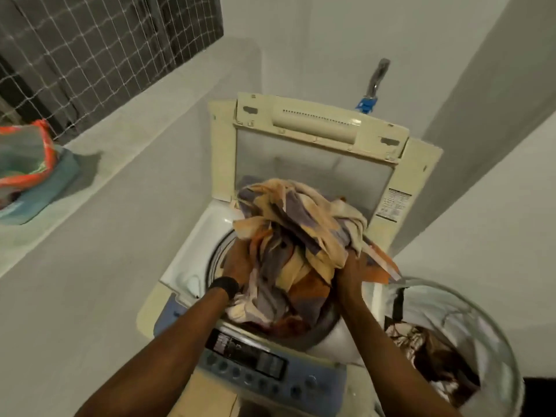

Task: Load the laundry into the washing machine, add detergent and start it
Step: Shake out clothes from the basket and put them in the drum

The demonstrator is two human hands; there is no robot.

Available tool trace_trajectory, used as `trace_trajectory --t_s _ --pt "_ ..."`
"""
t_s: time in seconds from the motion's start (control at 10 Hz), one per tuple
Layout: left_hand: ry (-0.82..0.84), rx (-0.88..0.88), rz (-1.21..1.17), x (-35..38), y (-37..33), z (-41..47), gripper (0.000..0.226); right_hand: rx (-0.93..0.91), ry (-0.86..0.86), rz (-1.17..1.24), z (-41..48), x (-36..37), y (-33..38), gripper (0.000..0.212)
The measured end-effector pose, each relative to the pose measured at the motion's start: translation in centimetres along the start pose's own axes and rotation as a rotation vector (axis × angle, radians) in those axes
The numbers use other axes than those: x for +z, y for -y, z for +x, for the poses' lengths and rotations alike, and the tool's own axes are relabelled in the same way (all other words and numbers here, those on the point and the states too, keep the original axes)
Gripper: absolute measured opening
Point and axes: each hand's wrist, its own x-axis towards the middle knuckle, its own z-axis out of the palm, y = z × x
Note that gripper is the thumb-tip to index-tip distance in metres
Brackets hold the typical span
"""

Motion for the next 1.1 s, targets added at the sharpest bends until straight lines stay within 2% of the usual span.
trace_trajectory --t_s 0.1,0.2,0.3,0.4,0.5,0.6,0.7,0.8,0.9,1.0,1.1 --pt "0.144 -0.008 0.059 -0.3 3.3 2.4 0.035 -0.006 -0.031 -0.116 -1.1 1.9 -2.4 0.033" --pt "0.23 -0.054 0.101 -0.8 6.6 5.3 0.047 0.19 0.108 -0.255 -2.0 3.9 -5.8 0.025" --pt "0.115 -0.049 0.09 -1.3 8.2 7.5 0.048 0.367 0.421 -0.514 -2.8 6.0 -8.2 0.031" --pt "0.125 0.026 0.097 -1.0 9.5 8.9 0.056 0.699 0.507 -0.656 -2.5 8.1 -10.1 0.043" --pt "0.315 -0.1 0.126 0.7 11.7 11.3 0.064 0.769 0.521 -0.7 -0.8 8.6 -13.2 0.043" --pt "0.567 -0.256 -0.034 4.3 13.3 13.6 0.055 0.734 0.454 -0.749 0.4 7.4 -14.8 0.054" --pt "0.619 -0.219 -0.025 7.9 11.7 14.4 0.053 0.612 0.613 -1.044 1.6 6.2 -16.6 0.076" --pt "0.504 -0.117 0.108 11.2 12.1 16.7 0.086 0.4 0.698 -1.362 2.9 5.3 -14.4 0.047" --pt "0.375 -0.132 0.134 13.9 13.8 18.6 0.089 0.064 0.406 -1.316 4.0 3.9 -10.9 0.028" --pt "0.199 -0.06 0.157 14.3 13.2 16.9 0.068 -0.031 0.276 -0.926 4.4 4.7 -10.2 0.02" --pt "0.118 0.057 0.109 12.5 13.4 15.0 0.046 0.079 0.469 -0.907 6.0 7.0 -13.4 0.024"
